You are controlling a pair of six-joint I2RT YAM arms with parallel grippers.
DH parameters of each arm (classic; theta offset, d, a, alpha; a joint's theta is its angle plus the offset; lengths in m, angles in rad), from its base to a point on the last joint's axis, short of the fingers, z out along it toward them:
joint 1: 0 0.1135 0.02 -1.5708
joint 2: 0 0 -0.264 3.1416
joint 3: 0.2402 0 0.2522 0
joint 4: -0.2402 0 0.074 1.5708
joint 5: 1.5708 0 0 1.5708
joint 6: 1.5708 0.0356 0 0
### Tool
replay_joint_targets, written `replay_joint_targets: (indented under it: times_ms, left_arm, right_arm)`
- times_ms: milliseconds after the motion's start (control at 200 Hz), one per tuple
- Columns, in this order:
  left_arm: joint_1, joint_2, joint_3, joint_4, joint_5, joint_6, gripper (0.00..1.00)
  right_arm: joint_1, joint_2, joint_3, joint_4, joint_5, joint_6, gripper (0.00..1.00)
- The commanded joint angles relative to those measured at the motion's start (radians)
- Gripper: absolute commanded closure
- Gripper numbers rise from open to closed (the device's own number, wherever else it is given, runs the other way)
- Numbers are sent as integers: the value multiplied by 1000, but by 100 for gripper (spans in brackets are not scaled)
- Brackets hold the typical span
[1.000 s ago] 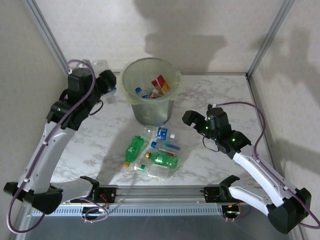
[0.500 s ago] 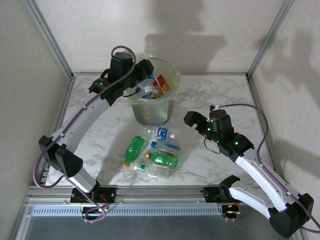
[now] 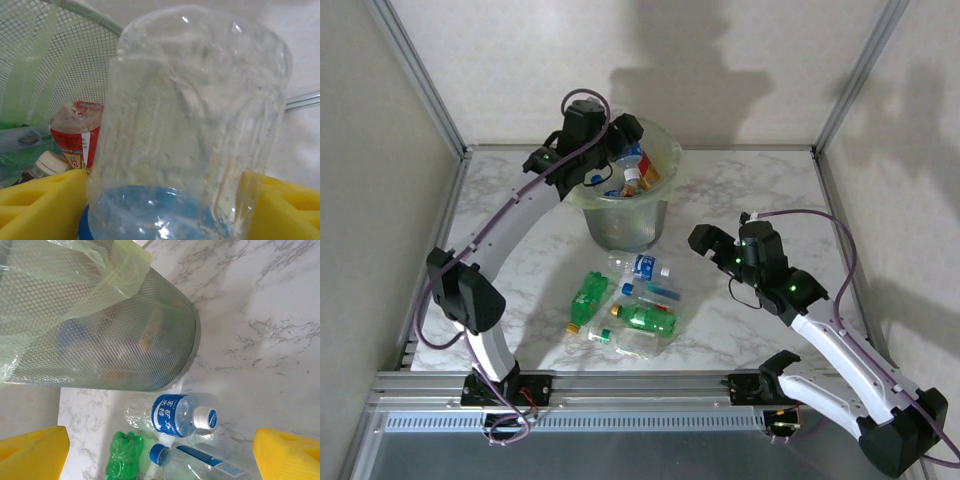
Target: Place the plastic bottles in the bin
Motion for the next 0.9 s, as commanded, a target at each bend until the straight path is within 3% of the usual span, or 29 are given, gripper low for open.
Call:
replay_joint_targets:
  times_ms: [0, 200, 526, 726, 896]
  left_arm:
    - [-9, 38, 64, 32, 9, -11, 21]
    - [-19, 50, 110, 23, 23, 0, 19]
    - [-33, -112, 57, -27, -101, 104, 20]
    - [-38, -387, -221, 119, -90, 178, 20]
    - [-38, -609, -446, 235, -9, 221, 15]
  right_arm:
    - [-3, -20, -1, -8, 23, 9, 6]
    - [-3, -19, 11, -23, 32, 4, 5]
    - [-1, 0, 26, -40, 32, -16, 5]
    - [6, 12, 35, -49, 35, -25, 5]
    - [12, 38, 28, -55, 3, -47, 5]
